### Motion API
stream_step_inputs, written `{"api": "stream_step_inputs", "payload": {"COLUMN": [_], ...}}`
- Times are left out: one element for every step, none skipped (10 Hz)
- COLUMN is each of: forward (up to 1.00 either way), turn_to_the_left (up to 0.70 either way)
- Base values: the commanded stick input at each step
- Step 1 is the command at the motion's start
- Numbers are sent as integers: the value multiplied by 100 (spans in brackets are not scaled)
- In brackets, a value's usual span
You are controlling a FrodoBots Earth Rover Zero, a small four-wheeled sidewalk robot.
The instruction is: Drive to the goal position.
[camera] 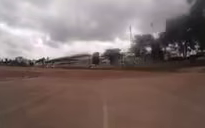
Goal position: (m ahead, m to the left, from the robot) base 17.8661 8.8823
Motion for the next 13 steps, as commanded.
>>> {"api": "stream_step_inputs", "payload": {"forward": [70, 70, 70, 70, 70, 70, 70, 70, 70, 70, 70, 70, 70], "turn_to_the_left": [0, 0, 0, 0, 0, 0, 0, 0, 0, 0, 0, 0, 0]}}
